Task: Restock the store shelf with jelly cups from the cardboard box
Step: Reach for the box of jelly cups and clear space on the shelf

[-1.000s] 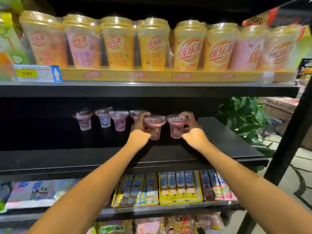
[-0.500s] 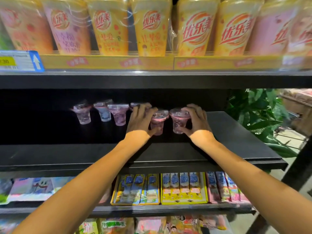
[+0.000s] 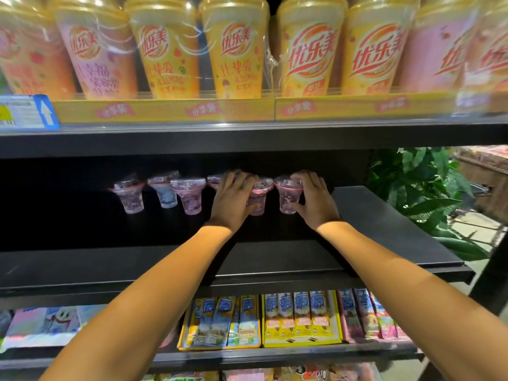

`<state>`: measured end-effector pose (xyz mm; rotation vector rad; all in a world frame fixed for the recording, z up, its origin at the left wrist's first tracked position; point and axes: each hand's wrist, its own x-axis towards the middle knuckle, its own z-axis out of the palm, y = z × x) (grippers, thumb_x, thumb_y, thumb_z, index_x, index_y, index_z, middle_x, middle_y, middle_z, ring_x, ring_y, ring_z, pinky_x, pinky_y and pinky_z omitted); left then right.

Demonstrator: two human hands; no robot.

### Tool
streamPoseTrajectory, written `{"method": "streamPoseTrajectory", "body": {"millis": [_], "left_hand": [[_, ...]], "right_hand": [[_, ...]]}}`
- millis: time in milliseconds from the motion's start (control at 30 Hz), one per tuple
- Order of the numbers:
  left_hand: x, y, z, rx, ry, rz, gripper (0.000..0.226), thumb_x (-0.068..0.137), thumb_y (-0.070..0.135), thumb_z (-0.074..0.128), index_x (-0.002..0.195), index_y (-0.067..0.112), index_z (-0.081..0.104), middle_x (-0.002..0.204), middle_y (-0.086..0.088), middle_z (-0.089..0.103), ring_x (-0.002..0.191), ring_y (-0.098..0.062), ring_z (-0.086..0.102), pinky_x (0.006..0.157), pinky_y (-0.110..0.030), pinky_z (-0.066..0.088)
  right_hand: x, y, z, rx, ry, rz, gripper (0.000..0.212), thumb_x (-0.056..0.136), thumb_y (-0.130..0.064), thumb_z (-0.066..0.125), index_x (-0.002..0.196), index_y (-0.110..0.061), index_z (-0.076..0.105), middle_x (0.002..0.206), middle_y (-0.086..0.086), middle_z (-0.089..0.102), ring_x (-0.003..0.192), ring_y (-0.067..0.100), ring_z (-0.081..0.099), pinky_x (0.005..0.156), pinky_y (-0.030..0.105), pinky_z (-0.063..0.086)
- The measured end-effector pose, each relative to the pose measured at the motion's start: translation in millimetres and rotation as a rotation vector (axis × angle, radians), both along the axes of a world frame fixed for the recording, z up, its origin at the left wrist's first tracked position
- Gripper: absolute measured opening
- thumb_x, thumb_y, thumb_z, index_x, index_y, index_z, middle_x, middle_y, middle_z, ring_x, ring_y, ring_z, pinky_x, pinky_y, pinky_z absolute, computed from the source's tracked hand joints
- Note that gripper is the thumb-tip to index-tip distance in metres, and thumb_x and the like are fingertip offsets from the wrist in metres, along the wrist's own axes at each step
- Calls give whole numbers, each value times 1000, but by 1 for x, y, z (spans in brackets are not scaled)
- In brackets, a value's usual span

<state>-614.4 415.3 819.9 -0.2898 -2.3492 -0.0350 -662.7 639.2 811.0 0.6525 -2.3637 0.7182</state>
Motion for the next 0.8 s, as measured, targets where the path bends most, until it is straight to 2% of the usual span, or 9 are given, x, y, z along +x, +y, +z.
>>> {"method": "streamPoseTrajectory", "body": {"millis": [200,333,400,467,567,633,667,733,800], "left_hand": [[-13,-2,-1,0,-33,20,67,83,35,76,142,18,49,140,-7,53,134,-29,40,117,-43,29],[-2,-8,0,-27,-62,-10,83,82,37,78,152,18,39,154,-8,42,146,-32,28,122,-50,23],[12,-17,1,49,-30,-47,91,79,34,80,156,21,33,161,-6,32,148,-33,21,122,-50,21],[30,-34,4,163,24,-51,88,79,31,80,154,23,35,160,-3,30,146,-31,23,118,-46,25],[53,-75,9,324,89,38,76,79,23,81,147,22,46,148,-8,39,133,-31,36,107,-46,41],[64,-103,9,472,50,91,69,81,18,79,143,24,49,139,-12,46,122,-33,50,95,-49,51],[67,-115,8,537,13,115,66,82,19,79,142,25,50,132,-13,54,113,-33,58,89,-48,55],[70,-131,4,621,-53,171,59,83,23,80,136,24,53,107,-12,69,93,-32,68,79,-47,58],[71,-140,-2,642,-103,202,43,84,25,80,122,20,60,90,-10,73,85,-31,71,77,-46,59]], "right_hand": [[-8,-5,0,7,-23,-27,71,77,-17,84,138,-22,48,140,2,47,128,25,45,97,45,53],[-6,-5,1,6,-49,-16,76,76,-23,85,141,-21,47,147,4,42,134,29,40,105,49,47],[2,-8,1,-22,-1,-23,83,75,-25,86,146,-21,44,156,5,34,142,32,33,113,48,39],[16,-16,5,-74,90,-13,82,76,-24,85,147,-22,44,157,6,33,144,30,30,115,44,33],[47,-43,11,-146,123,67,66,81,-20,81,140,-21,52,139,4,52,128,24,49,105,37,46],[64,-71,9,-207,2,138,46,84,-19,80,126,-17,62,114,0,67,102,18,65,91,40,56],[69,-85,8,-235,-118,167,40,85,-18,80,122,-14,65,108,1,70,94,17,67,88,41,57],[78,-110,5,-264,-418,179,45,85,-19,81,127,-11,63,119,9,69,102,20,67,96,38,55],[82,-127,4,-190,-571,131,55,89,-27,77,138,-16,56,138,9,60,122,24,61,103,35,50]]}}
